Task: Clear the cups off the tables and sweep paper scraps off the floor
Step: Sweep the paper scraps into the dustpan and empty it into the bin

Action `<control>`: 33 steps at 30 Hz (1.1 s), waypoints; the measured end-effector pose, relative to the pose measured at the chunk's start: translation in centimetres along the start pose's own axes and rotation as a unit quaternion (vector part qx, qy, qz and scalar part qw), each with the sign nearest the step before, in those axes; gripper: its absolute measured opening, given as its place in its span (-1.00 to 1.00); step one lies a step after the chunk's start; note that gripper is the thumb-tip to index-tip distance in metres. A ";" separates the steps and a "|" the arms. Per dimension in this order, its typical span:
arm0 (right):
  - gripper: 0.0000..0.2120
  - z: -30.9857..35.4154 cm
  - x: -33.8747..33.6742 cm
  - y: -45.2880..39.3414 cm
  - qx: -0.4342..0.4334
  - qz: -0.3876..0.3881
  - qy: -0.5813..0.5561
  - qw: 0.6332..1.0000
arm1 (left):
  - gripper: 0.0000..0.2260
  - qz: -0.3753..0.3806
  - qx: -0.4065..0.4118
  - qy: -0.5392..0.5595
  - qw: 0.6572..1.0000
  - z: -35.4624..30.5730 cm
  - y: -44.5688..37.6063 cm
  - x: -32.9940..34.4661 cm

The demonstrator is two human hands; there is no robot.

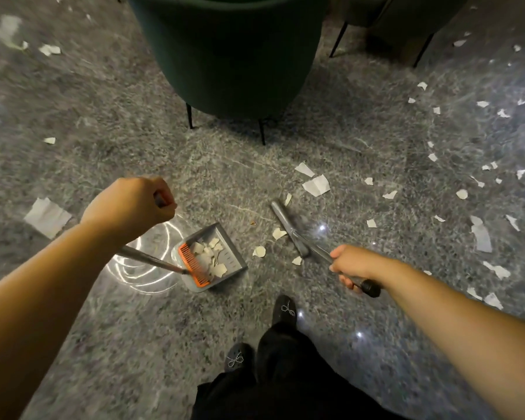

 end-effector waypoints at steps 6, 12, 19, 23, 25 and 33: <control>-0.69 4.0 2.7 0.1 -0.039 0.043 0.111 0.992 | -0.92 0.008 -0.010 -0.002 1.000 -0.4 -0.8 -0.1; -0.59 5.6 7.5 -0.8 -0.064 0.081 0.133 0.986 | -0.94 0.003 -0.002 -0.007 1.000 -1.2 -0.8 0.3; -0.54 6.7 11.5 0.0 -0.079 0.120 0.064 0.988 | -0.96 0.003 -0.009 -0.015 1.000 0.7 1.2 0.7; -0.55 5.8 11.8 1.8 -0.072 0.115 0.025 0.990 | -0.98 -0.013 0.002 -0.008 1.000 2.1 3.2 0.3; -0.58 4.9 12.0 2.7 -0.065 0.104 0.007 0.992 | -0.97 -0.016 0.004 -0.002 1.000 2.6 4.0 0.0; -0.60 2.6 11.6 5.9 -0.049 0.039 -0.102 0.993 | -0.99 -0.025 -0.011 0.032 0.999 4.9 7.3 -0.6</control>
Point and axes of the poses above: each hand's wrist, its own y-axis away from the middle knuckle, its own x-axis out of the palm, z = x × y, the point moved 10 cm from there along -y, towards the middle knuckle, and after that the axes turned 2 degrees about x, right-handed, at the moved point
